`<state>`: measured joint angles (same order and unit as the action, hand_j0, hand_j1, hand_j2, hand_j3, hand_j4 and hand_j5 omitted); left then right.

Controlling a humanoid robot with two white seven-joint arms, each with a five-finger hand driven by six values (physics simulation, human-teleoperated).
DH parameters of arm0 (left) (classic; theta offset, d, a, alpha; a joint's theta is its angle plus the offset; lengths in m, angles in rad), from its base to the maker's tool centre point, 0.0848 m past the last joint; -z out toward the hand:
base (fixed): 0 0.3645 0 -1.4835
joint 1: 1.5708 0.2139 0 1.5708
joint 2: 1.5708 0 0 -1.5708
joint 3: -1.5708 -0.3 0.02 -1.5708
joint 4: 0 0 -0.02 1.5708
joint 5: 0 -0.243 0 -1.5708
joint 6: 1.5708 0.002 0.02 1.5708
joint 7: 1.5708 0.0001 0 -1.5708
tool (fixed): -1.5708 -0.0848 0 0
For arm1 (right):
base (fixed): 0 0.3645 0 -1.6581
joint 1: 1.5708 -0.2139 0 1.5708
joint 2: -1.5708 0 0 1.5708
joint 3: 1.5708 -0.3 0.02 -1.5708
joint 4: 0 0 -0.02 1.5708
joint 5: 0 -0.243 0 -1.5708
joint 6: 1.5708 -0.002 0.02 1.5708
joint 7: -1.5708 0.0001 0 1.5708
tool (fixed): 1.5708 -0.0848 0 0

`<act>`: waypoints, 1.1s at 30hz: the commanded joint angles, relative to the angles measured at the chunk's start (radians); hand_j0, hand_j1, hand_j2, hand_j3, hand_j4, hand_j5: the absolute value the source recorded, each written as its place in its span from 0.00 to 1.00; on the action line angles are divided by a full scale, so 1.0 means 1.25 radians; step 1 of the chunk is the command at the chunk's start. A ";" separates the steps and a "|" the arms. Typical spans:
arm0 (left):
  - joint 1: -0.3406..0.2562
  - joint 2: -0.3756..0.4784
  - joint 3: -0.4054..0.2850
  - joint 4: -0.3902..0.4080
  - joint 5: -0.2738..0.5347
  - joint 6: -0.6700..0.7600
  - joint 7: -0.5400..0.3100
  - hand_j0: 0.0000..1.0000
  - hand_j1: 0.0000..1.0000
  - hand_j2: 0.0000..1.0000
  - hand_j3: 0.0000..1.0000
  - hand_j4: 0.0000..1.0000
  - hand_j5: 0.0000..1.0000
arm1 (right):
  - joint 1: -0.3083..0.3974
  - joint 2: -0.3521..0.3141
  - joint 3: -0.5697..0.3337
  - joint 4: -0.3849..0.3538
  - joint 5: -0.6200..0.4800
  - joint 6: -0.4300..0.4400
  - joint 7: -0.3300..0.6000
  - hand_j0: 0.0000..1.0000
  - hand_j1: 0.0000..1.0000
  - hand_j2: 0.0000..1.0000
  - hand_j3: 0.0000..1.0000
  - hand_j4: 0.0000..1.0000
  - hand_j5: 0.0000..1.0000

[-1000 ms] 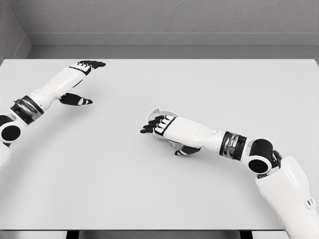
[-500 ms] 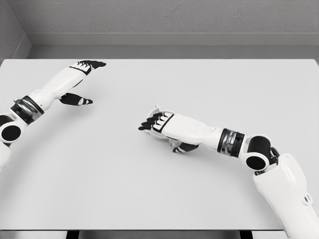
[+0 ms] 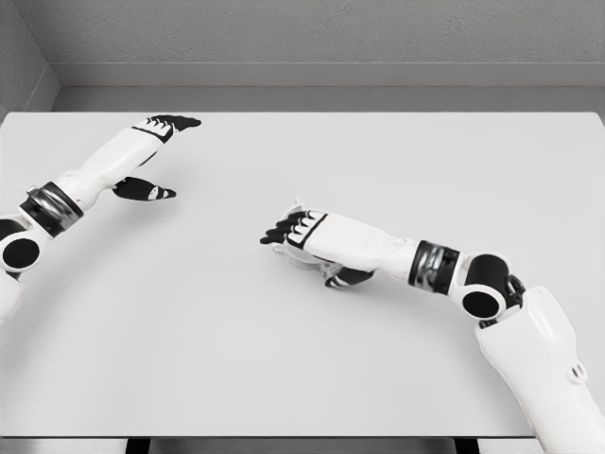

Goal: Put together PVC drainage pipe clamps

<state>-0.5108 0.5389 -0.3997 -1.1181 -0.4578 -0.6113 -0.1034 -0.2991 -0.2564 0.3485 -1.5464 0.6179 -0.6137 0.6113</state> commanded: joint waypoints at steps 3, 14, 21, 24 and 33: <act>0.000 0.001 0.001 -0.001 0.005 0.000 0.000 1.00 1.00 1.00 1.00 1.00 1.00 | -0.004 0.001 0.002 0.007 -0.006 0.002 0.000 1.00 1.00 1.00 1.00 1.00 1.00; -0.002 0.001 0.001 -0.001 0.005 0.000 0.000 1.00 1.00 1.00 1.00 1.00 1.00 | -0.005 0.004 0.003 0.009 -0.006 0.002 0.000 1.00 1.00 1.00 1.00 1.00 1.00; -0.002 0.001 0.001 -0.001 0.005 0.000 0.000 1.00 1.00 1.00 1.00 1.00 1.00 | -0.007 0.004 0.002 0.023 -0.005 0.002 0.000 1.00 1.00 1.00 1.00 1.00 1.00; -0.002 0.001 0.001 -0.003 0.005 0.000 0.000 1.00 1.00 1.00 1.00 1.00 1.00 | -0.012 0.004 0.002 0.032 0.001 0.002 0.000 1.00 1.00 1.00 1.00 1.00 1.00; -0.002 0.002 0.001 -0.003 0.005 0.000 0.000 1.00 1.00 1.00 1.00 1.00 1.00 | -0.018 0.010 0.002 0.038 0.005 0.002 0.000 1.00 1.00 1.00 1.00 1.00 1.00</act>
<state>-0.5139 0.5406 -0.3996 -1.1209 -0.4578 -0.6113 -0.1034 -0.3221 -0.2468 0.3517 -1.4986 0.6301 -0.6136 0.6114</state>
